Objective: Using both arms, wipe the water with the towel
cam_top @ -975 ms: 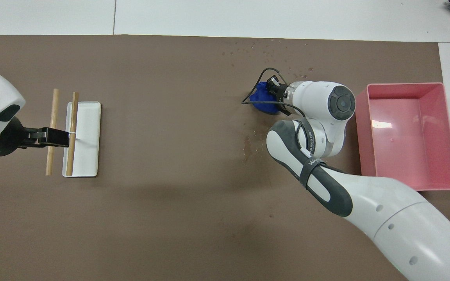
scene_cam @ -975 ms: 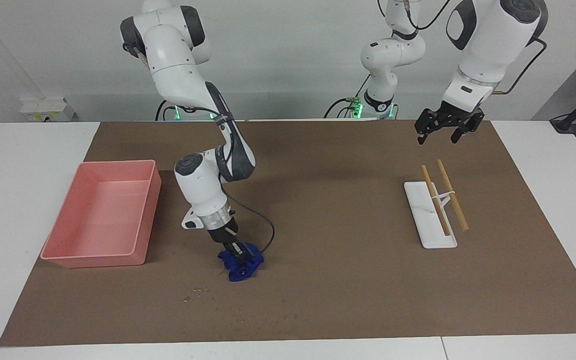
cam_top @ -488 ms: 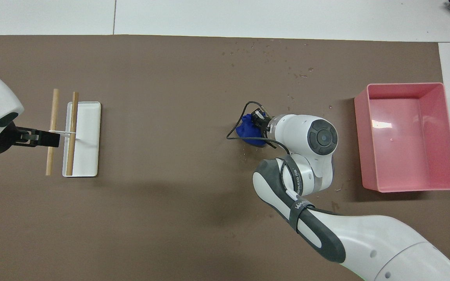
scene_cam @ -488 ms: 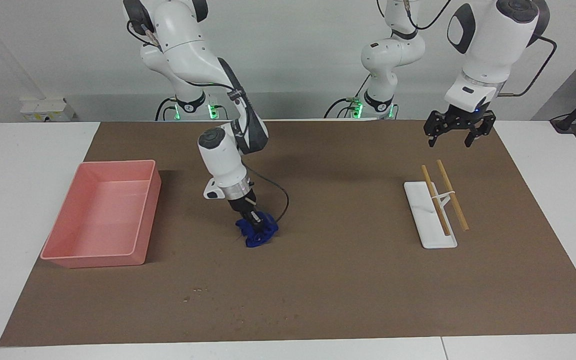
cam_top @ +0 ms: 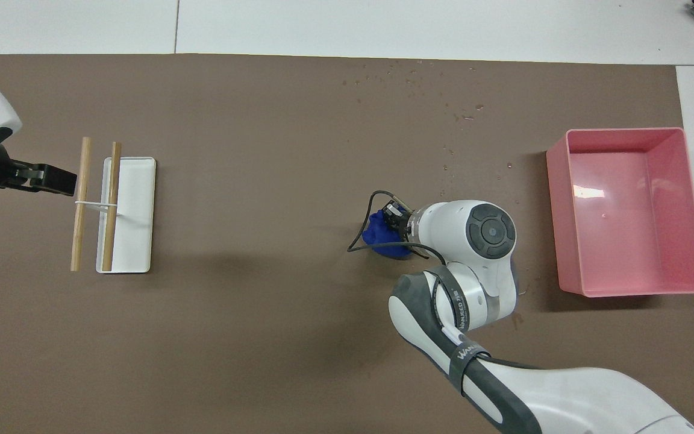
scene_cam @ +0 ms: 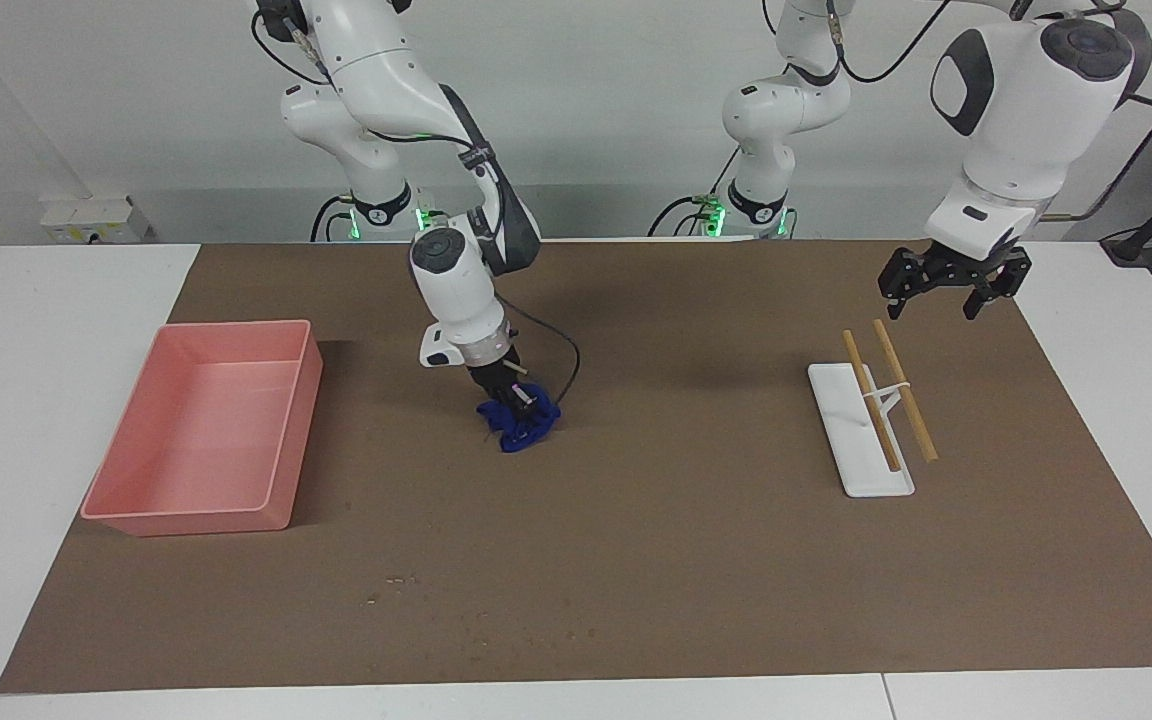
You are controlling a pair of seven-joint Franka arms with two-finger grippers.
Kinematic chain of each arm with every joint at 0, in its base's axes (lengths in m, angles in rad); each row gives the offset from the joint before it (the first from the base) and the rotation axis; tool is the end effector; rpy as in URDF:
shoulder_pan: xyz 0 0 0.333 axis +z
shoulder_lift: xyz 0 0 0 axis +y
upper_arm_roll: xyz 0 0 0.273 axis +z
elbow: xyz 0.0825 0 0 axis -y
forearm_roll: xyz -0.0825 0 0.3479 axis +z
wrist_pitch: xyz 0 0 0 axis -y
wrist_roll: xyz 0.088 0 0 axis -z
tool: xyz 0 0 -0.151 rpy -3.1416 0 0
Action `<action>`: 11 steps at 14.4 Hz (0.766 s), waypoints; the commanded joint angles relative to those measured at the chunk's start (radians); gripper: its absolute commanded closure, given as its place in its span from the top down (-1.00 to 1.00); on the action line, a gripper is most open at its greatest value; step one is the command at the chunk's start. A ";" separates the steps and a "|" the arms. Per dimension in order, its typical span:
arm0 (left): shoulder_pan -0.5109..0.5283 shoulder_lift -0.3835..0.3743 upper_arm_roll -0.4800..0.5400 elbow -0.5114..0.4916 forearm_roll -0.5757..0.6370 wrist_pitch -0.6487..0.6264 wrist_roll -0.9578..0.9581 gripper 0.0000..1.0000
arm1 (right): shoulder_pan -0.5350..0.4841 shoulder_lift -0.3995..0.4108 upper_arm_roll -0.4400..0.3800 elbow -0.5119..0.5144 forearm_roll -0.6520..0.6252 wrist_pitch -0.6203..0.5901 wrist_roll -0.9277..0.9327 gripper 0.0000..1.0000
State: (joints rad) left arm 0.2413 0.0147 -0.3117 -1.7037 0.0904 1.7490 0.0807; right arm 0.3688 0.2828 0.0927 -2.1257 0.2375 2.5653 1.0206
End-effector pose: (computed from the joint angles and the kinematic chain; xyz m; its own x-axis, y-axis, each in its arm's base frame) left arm 0.5349 -0.0250 0.4878 0.9859 -0.1659 0.0237 -0.1632 -0.9827 -0.0870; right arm 0.5006 0.2517 0.2343 0.7324 -0.6756 -0.0844 -0.6757 -0.7061 -0.2118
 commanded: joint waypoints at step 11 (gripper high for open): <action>-0.249 -0.045 0.233 -0.082 -0.024 0.049 -0.024 1.00 | -0.251 -0.053 0.001 -0.088 -0.061 -0.198 -0.890 -1.00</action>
State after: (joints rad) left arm 0.0081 0.0009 -0.1032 -1.7472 0.0862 1.7967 0.0629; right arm 0.1725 0.2059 0.0991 -2.1769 0.2362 2.3218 0.2000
